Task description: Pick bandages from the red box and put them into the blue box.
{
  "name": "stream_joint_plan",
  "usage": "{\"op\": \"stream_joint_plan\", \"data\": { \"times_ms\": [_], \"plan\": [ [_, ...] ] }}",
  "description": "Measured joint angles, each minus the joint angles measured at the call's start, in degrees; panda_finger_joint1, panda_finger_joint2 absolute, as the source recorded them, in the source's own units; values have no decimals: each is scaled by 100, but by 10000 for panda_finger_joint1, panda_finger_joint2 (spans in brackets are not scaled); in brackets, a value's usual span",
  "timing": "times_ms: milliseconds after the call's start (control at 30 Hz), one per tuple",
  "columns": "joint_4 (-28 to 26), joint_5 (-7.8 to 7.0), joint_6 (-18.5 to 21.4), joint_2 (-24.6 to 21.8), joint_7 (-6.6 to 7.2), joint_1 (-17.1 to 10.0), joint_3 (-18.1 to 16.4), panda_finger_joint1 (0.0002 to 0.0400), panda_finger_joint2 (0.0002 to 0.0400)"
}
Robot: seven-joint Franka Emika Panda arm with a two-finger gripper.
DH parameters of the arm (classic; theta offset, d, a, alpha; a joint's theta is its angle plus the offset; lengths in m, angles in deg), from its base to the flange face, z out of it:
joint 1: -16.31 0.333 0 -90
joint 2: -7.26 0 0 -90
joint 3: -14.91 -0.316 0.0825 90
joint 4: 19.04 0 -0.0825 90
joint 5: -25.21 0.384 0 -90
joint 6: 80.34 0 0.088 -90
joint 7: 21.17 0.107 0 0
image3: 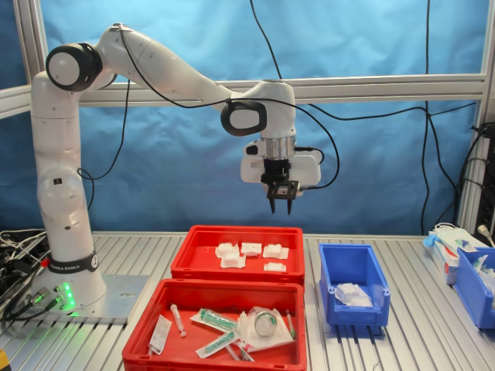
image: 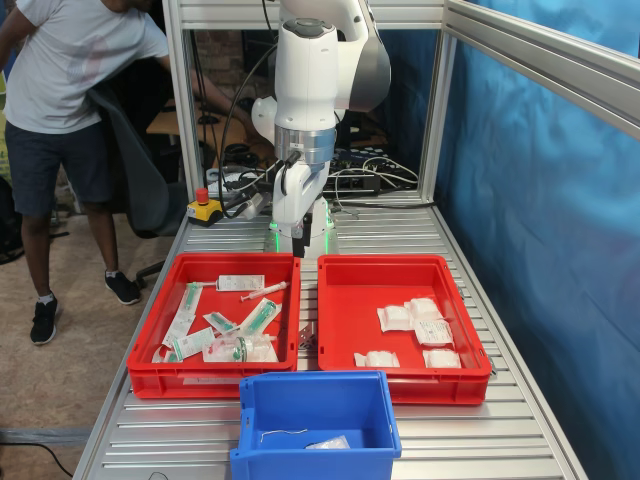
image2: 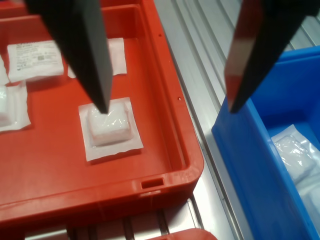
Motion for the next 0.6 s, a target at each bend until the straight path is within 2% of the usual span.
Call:
{"op": "stream_joint_plan", "data": {
  "times_ms": [33, 167, 200, 300, 333, 467, 500, 600],
  "plan": [
    [0, 0, 0, 0, 0, 0, 0, 197, 197],
    [0, 0, 0, 0, 0, 0, 1, 197, 197],
    [0, 0, 0, 0, 0, 0, 1, 247, 247],
    [0, 0, 0, 0, 0, 0, 2, 247, 247],
    [0, 0, 0, 0, 0, 0, 2, 297, 297],
    [0, 0, 0, 0, 0, 0, 2, 297, 297],
    [0, 0, 0, 0, 0, 0, 2, 347, 347],
    [0, 0, 0, 0, 0, 0, 2, 347, 347]
  ]
}}
